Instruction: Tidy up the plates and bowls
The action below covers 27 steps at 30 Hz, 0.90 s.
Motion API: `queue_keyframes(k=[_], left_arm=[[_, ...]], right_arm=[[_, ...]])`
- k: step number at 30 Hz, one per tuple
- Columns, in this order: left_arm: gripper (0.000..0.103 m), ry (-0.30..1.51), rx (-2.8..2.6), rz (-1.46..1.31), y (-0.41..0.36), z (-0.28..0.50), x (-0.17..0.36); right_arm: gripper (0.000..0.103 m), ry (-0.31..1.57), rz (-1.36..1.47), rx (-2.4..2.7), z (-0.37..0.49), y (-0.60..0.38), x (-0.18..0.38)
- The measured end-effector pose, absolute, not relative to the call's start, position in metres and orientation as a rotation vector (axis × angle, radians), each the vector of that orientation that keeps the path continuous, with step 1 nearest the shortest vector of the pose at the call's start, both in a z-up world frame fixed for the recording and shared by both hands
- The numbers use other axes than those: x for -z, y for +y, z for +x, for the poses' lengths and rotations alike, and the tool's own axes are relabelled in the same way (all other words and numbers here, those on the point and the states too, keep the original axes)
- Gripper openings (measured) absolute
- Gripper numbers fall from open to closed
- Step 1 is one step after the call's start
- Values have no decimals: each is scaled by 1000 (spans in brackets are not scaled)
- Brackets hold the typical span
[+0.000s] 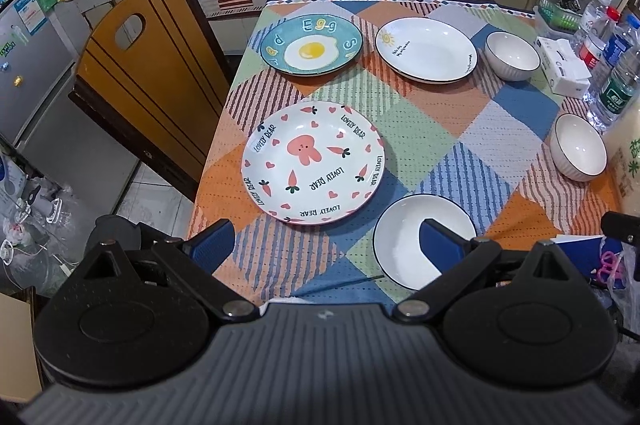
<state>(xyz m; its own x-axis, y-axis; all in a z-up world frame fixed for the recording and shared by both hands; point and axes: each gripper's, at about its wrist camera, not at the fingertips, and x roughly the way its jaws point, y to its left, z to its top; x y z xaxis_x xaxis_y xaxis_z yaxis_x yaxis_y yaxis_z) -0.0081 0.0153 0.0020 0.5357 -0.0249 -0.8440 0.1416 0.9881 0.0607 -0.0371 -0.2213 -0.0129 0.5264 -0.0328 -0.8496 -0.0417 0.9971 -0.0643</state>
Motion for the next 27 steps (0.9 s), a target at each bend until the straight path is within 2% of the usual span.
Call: queue_keyframes(k=[17, 27], left_arm=[[100, 1007, 128, 94, 13, -7, -7], [100, 895, 73, 136, 34, 30, 3]], right_arm=[[103, 1004, -76, -35, -36, -222, 13], [103, 630, -200, -233, -3, -207, 6]])
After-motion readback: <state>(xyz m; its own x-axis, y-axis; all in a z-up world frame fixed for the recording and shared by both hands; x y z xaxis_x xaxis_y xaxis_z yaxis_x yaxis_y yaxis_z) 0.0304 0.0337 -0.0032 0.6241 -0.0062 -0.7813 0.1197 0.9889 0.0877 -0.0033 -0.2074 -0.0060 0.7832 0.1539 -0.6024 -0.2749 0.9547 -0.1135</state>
